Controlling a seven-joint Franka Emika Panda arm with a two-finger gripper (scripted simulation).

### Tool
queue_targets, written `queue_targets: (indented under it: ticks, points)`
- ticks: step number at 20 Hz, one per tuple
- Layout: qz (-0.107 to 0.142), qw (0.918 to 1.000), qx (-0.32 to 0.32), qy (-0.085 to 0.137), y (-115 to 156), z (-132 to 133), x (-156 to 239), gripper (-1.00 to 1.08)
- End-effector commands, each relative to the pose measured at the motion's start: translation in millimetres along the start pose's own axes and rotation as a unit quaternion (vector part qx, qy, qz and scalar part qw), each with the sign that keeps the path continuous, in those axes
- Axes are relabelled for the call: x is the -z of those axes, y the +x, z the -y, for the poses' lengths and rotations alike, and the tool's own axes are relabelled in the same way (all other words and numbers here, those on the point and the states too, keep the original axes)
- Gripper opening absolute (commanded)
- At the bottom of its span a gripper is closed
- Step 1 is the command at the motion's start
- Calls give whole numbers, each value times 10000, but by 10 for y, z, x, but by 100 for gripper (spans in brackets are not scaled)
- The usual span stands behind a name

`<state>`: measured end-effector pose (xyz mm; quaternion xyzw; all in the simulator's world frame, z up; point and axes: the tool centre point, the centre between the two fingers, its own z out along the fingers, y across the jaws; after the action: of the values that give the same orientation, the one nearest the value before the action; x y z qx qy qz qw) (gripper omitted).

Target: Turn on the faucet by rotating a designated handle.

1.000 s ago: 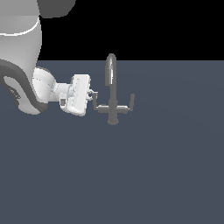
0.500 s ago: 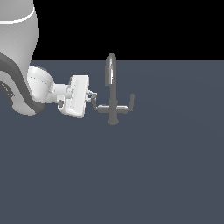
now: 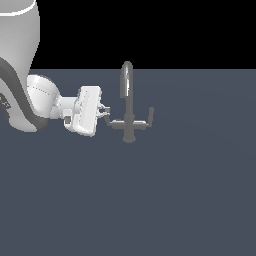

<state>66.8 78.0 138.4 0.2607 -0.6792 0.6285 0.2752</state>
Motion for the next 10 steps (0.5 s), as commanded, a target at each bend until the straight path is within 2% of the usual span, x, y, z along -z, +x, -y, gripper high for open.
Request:
queue_targets:
  ticks: [1, 10]
  points:
    - [-35, 10000, 34, -5, 49, -96, 4, -100]
    - [-43, 10000, 23, -10, 179, -335, 10, -100]
